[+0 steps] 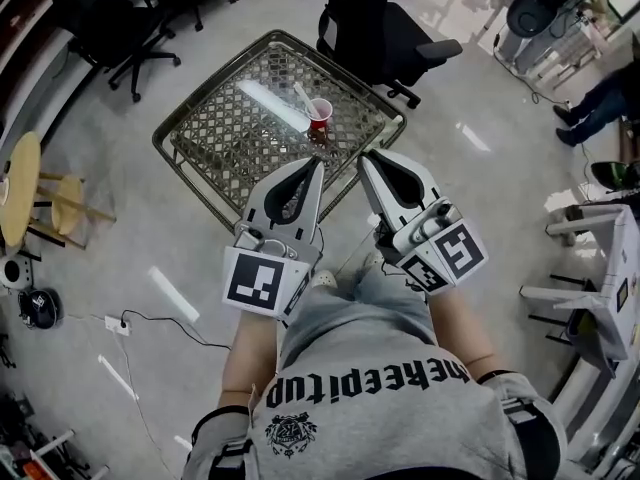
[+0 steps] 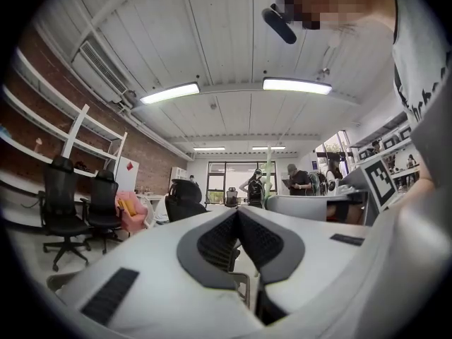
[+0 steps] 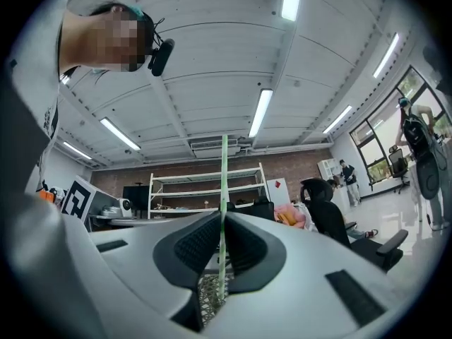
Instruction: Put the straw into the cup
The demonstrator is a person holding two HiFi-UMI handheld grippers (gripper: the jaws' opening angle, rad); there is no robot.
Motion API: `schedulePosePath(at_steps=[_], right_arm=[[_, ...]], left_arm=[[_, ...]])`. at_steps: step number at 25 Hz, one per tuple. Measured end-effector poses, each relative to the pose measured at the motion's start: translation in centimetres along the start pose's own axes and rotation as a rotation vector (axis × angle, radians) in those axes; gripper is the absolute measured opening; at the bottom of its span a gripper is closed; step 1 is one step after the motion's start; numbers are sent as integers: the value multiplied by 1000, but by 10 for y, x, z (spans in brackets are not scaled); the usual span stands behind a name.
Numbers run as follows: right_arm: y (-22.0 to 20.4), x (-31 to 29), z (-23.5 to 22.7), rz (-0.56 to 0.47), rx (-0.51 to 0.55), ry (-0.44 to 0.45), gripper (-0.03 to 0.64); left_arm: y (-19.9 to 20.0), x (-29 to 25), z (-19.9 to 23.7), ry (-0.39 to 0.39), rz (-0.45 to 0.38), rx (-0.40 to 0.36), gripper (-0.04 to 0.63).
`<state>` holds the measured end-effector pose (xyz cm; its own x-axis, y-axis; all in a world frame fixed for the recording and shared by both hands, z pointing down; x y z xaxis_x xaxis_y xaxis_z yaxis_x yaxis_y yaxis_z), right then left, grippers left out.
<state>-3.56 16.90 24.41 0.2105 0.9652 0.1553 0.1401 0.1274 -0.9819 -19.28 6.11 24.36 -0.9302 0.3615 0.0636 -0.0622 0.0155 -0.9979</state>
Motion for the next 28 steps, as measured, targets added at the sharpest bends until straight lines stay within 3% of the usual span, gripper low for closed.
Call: schedulePosePath(at_steps=[10,28], right_arm=[[3,-13,-30,21,38,64,48],[11,-60,-129,35,-12,322,48]], left_arm=[[-4,-26,4,70,-9,4,25],[-5,-97,-1,328,28,-11,25]])
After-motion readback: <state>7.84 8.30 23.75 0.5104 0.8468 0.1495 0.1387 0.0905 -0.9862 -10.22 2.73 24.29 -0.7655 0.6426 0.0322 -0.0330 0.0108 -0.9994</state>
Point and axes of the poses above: the fingertips, and each gripper's own axes: x backward along the fingers, z to its left, y out of its top, the point moved 10 cm from there along x, backward along the fingers, and after that the axes turned 7 degrees about y, right-handed, at the moved point
